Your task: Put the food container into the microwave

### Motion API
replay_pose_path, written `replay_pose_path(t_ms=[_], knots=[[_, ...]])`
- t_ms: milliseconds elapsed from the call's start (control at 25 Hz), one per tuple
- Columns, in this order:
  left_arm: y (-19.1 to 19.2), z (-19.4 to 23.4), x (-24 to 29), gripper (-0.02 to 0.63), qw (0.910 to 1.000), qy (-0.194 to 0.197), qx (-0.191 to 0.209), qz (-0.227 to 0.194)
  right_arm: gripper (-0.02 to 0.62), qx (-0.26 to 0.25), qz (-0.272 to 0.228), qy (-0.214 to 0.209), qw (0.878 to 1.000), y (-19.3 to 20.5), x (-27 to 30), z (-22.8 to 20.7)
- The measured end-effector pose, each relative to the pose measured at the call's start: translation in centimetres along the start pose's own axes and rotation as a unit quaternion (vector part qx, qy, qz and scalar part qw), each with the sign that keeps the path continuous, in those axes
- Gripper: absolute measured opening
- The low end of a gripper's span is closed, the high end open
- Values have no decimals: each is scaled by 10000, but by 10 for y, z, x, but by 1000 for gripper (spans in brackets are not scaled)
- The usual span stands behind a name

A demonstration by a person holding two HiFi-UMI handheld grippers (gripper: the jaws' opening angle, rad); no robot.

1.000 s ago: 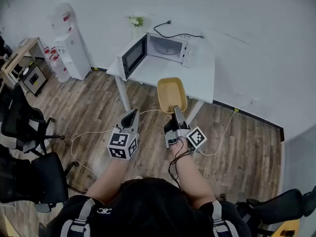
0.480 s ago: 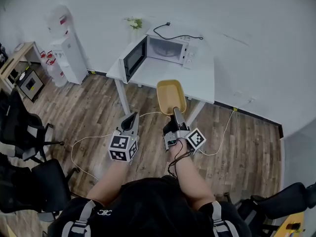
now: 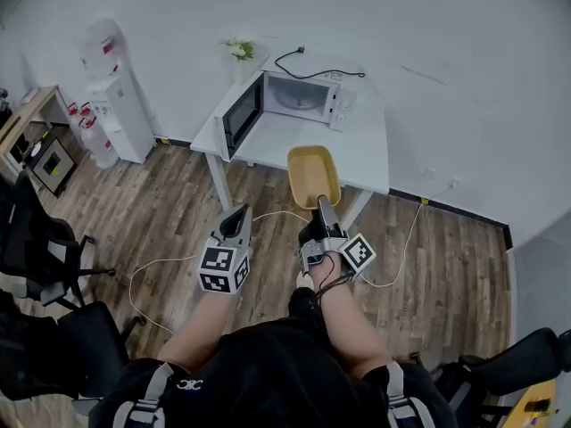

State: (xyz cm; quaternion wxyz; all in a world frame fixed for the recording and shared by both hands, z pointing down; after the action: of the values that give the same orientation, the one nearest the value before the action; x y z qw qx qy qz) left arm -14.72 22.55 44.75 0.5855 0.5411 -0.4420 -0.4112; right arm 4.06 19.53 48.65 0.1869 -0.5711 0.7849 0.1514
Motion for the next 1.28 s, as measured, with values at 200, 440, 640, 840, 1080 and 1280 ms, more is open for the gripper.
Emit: replay_pose_path(t_ms=[200, 440, 640, 840, 1080, 1280], knots=[[-3, 4, 43, 0, 9999, -52, 62, -63, 233, -8, -36, 23, 10000, -24, 31, -24], [-5, 11, 121, 0, 9999, -124, 54, -57, 235, 29, -29, 104, 9999, -61, 89, -67], [1, 14, 191, 0, 9998, -170, 73, 71, 235, 62, -52, 62, 9999, -97, 143, -100], [-1, 12, 261, 0, 9995, -220, 75, 234, 235, 172, -20, 146, 9997, -135, 191, -137], [-9, 9, 331, 1, 9990, -288, 110, 309, 235, 239, 116, 407, 9988, -173, 236, -184], [-12, 7, 409, 1, 9983, -407, 103, 397, 235, 409, 196, 582, 9973, -218, 285, -232]])
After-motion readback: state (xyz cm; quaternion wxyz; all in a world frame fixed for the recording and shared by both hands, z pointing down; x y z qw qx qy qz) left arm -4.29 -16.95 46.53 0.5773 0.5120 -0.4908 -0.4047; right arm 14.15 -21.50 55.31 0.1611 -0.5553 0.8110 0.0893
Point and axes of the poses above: the fingertips, and each gripper's own axes: x forward along the fingers, z to its left, y out of its underside, the point moved 2 cm from there along -x, backward along the fingers, and after that the axes turned 12 degrees about -y, right-handed, at the moved point
